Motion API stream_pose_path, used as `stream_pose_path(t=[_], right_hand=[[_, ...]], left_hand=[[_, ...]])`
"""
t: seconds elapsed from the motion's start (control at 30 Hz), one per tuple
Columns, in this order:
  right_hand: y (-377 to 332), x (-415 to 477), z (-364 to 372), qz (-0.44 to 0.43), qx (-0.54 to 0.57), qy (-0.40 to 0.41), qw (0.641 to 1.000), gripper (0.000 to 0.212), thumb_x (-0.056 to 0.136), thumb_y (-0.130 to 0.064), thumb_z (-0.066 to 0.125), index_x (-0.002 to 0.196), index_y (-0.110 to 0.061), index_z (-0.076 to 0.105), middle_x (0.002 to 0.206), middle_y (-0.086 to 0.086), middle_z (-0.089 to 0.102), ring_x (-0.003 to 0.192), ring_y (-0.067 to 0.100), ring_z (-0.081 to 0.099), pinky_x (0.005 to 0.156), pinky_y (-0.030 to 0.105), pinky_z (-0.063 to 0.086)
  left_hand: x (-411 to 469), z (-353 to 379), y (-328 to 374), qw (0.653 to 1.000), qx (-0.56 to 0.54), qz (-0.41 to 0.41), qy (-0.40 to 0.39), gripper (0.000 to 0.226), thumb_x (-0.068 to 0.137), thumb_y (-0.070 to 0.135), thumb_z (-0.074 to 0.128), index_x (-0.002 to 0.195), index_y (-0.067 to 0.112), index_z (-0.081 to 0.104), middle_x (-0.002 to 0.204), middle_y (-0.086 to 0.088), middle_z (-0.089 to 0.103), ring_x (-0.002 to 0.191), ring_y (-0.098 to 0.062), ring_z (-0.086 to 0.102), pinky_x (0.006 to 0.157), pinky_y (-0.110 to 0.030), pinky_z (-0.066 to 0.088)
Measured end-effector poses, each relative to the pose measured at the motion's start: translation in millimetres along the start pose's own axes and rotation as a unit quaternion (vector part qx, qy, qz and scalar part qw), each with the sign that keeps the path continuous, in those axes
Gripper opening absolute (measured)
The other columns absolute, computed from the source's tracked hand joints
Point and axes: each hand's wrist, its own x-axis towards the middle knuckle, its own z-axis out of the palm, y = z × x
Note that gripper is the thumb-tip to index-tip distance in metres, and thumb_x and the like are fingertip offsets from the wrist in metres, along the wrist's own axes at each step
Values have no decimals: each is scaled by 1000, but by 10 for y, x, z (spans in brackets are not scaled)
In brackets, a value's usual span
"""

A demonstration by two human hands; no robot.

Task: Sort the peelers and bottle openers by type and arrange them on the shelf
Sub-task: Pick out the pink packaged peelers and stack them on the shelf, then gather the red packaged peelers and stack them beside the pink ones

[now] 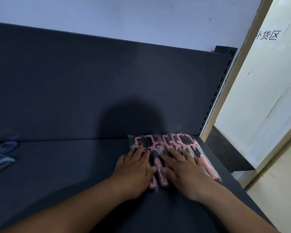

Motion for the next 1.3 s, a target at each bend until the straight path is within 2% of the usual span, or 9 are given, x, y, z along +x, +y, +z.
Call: stream_pose_path(t=[0.73, 0.9, 0.97, 1.1, 1.23, 1.3], right_hand=[[298, 45, 31, -4, -1, -1, 1000, 54, 98, -54, 22, 149, -46, 7, 160, -16, -2, 148, 17, -4, 120, 46, 2], [177, 14, -47, 5, 3, 25, 1000, 52, 100, -51, 20, 150, -45, 9, 160, -15, 0, 148, 18, -5, 119, 49, -4], [94, 11, -73, -6, 6, 56, 998, 51, 100, -48, 23, 150, -42, 14, 160, -12, 7, 148, 17, 2, 119, 47, 0], [-183, 67, -134, -61, 4, 125, 990, 47, 99, -38, 37, 146, -32, 33, 154, -7, 30, 142, 17, 24, 117, 37, 18], [-623, 191, -161, -143, 10, 126, 982, 48, 96, -33, 41, 143, -23, 40, 150, -1, 38, 138, 17, 34, 114, 32, 24], [-886, 223, -189, -179, 18, 130, 975, 49, 94, -32, 43, 141, -19, 45, 146, 1, 44, 133, 19, 40, 112, 32, 28]], left_hand=[[216, 60, 217, 999, -26, 20, -8, 62, 98, 51, 18, 153, 28, 0, 161, 1, -6, 148, -21, -6, 118, -40, 0], [155, 1, 180, 995, -98, 18, 6, 65, 96, 58, 21, 152, 31, 0, 161, 3, -13, 147, -20, -13, 119, -40, -1], [108, -50, 112, 994, -100, 21, 31, 66, 97, 56, 25, 153, 28, 2, 161, 1, -12, 147, -20, -12, 119, -39, 0], [-38, -184, -158, 994, -65, 13, 91, 67, 97, 52, 33, 153, 24, 10, 161, -2, 3, 148, -21, 3, 119, -37, 7], [-302, -335, -468, 992, -40, -19, 121, 64, 96, 51, 37, 151, 23, 18, 160, -3, 14, 147, -20, 11, 119, -35, 11], [-482, -418, -621, 987, -51, -17, 152, 59, 97, 45, 43, 148, 22, 27, 155, -2, 27, 141, -18, 23, 115, -29, 17]])
